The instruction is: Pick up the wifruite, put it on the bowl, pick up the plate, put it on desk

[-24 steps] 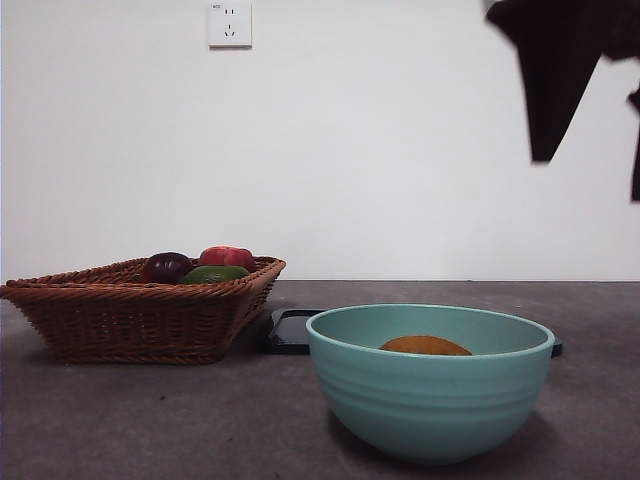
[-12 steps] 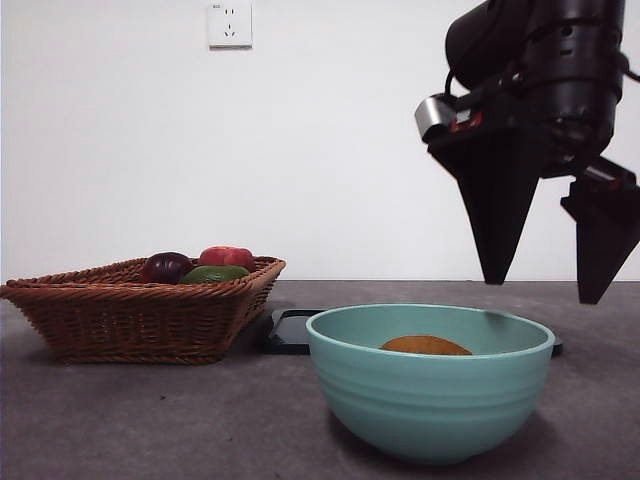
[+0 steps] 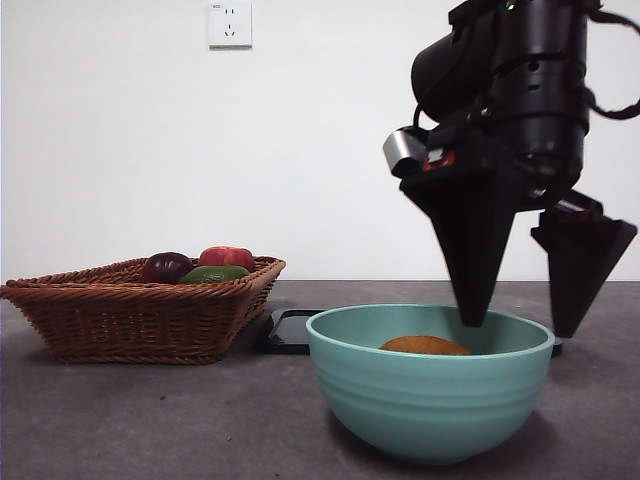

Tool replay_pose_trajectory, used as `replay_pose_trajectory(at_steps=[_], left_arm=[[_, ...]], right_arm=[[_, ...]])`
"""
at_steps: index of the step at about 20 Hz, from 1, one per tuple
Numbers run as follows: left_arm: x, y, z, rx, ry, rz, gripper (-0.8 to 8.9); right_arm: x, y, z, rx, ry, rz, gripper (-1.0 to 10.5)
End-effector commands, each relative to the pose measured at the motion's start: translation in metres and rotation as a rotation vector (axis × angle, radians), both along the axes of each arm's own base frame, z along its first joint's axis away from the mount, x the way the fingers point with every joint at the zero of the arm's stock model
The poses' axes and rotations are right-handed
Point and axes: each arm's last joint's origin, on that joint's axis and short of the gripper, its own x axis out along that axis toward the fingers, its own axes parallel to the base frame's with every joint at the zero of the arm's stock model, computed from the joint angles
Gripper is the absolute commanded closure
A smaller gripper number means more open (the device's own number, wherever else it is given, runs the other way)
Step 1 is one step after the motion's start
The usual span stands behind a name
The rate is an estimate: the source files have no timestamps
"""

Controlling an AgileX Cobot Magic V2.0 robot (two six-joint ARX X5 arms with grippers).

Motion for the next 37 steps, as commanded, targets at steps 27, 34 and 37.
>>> replay_pose_trajectory(at_steps=[27,34,37], left_arm=[[-0.001,0.001,0.003,-0.017,-0.014,-0.004,2.42],[-0.001,0.001,0.003,-0.017,-0.013,-0.004,2.42],[-0.001,0.001,0.003,-0.017,-0.013,-0.004,2.42]], right_arm=[[0.007,0.01,0.002,0.011,-0.04,-0.03,9.3],[0.053,0.016,0.024,-0.007,-0.041,-0.078,9.3],[0.085,0.02,0.021,-0.015,-0.028,-0.105,9.3]])
